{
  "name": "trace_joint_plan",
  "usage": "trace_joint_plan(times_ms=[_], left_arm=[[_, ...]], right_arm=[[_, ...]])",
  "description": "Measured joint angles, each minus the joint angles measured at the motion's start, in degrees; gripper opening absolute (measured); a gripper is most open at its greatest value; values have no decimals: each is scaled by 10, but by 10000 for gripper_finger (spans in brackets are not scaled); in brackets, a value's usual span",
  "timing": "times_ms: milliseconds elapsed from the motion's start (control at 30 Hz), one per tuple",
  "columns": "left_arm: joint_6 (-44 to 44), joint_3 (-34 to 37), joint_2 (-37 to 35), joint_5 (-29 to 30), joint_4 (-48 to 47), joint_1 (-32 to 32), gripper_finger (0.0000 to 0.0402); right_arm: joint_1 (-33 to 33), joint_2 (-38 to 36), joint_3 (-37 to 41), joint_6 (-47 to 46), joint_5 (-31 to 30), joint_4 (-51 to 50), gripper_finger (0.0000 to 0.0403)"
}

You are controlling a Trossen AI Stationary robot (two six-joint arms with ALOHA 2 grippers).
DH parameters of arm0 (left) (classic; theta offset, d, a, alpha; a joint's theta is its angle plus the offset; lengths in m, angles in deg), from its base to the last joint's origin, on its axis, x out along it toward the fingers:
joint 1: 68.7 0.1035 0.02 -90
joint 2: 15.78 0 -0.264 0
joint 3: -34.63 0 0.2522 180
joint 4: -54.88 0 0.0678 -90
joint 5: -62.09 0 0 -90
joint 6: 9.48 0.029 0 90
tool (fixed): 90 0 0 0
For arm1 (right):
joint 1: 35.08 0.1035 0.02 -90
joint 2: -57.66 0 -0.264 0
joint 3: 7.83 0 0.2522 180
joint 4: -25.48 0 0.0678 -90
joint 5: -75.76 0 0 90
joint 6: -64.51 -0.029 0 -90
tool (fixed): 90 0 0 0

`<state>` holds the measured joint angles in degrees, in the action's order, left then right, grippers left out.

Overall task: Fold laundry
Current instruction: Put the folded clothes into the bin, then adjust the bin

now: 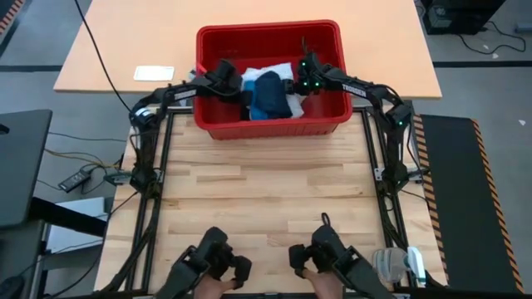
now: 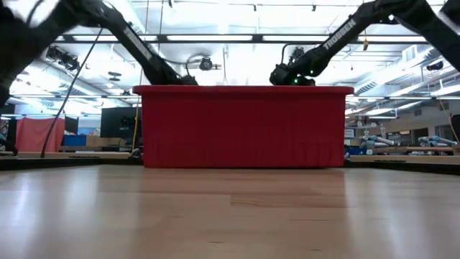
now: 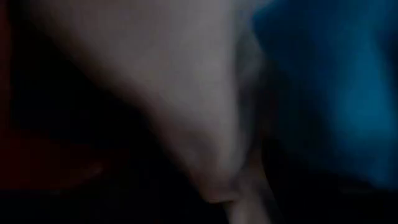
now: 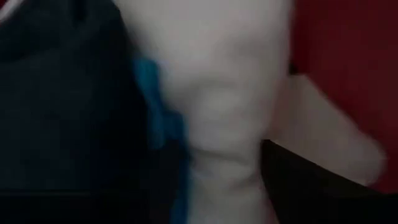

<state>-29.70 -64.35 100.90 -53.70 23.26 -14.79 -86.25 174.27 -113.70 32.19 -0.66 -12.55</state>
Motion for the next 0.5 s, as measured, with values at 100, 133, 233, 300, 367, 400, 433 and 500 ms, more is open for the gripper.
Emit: trace_joint_plan(times_ms=[100,133,233,300,367,400,433,500], left_arm=[[-11,2,-36,-7,-28,2,280],[-12,4,-53,-7,-33,2,281],[-9,1,-114,-9,-13,4,282],[0,0,-150,-7,-8,4,283],[8,1,-182,-4,-5,4,283],[15,1,-199,-3,0,1,282],[20,2,-220,-2,7,-3,281],[35,1,-262,-3,19,-15,276]], right_arm=[[-10,-31,0,0,-8,-8,234],[-14,-43,0,0,-8,-9,235],[-23,-80,0,15,-13,-20,236],[-26,-108,0,34,-13,-25,236],[-26,-140,0,64,4,-25,235],[-26,-155,0,85,21,-24,235],[-25,-170,0,108,42,-24,234],[-18,-197,0,154,83,-27,231]])
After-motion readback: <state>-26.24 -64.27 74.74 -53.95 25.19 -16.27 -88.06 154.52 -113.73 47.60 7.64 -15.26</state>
